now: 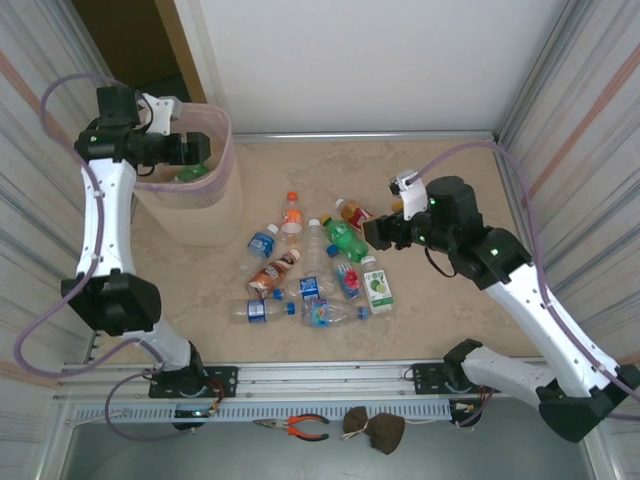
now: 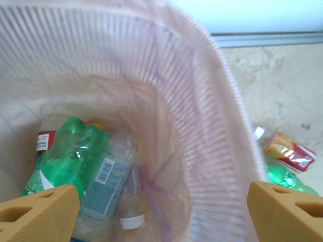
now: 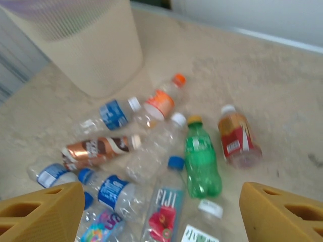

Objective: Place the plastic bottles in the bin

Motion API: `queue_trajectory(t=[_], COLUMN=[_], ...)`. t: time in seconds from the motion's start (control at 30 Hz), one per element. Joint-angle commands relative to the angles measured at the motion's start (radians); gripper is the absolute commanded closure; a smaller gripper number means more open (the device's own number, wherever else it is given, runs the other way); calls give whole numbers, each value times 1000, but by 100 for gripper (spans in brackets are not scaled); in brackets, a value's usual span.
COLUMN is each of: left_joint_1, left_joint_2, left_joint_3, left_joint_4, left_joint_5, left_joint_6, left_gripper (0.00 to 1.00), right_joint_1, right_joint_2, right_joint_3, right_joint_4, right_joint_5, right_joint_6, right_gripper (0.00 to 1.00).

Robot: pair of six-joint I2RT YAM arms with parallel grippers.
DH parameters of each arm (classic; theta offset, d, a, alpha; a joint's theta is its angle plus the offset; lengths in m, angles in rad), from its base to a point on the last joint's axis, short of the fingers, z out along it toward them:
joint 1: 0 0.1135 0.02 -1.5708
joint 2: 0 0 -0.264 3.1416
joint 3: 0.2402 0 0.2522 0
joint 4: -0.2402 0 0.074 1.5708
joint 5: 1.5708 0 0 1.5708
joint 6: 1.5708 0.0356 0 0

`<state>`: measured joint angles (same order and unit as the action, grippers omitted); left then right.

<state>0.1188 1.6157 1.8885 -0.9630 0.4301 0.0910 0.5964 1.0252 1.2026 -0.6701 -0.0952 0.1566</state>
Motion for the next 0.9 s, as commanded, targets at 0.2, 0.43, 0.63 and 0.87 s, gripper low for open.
queue_trajectory(t=[0.2, 0.43, 0.63, 0.87], left_joint_1=[7, 7, 6, 7], left_joint_2=[-194, -306, -385, -423], left_joint_3=[-172, -296, -408, -468], left_joint_4=[193, 286, 358, 406], left_joint_5=[162, 236, 288, 293], left_joint_6=[-144, -221, -288, -319], left_gripper=[14, 14, 14, 14], right_joint_1=[39, 47, 47, 48], right_joint_2=[64, 105, 149, 198], right_joint_3=[-84, -236, -357, -457], right_joint_4=[-163, -148, -74, 3], right_joint_5=[156, 75, 8, -57], right_joint_6=[294, 372, 365, 361], right_gripper=[24, 24, 22, 17])
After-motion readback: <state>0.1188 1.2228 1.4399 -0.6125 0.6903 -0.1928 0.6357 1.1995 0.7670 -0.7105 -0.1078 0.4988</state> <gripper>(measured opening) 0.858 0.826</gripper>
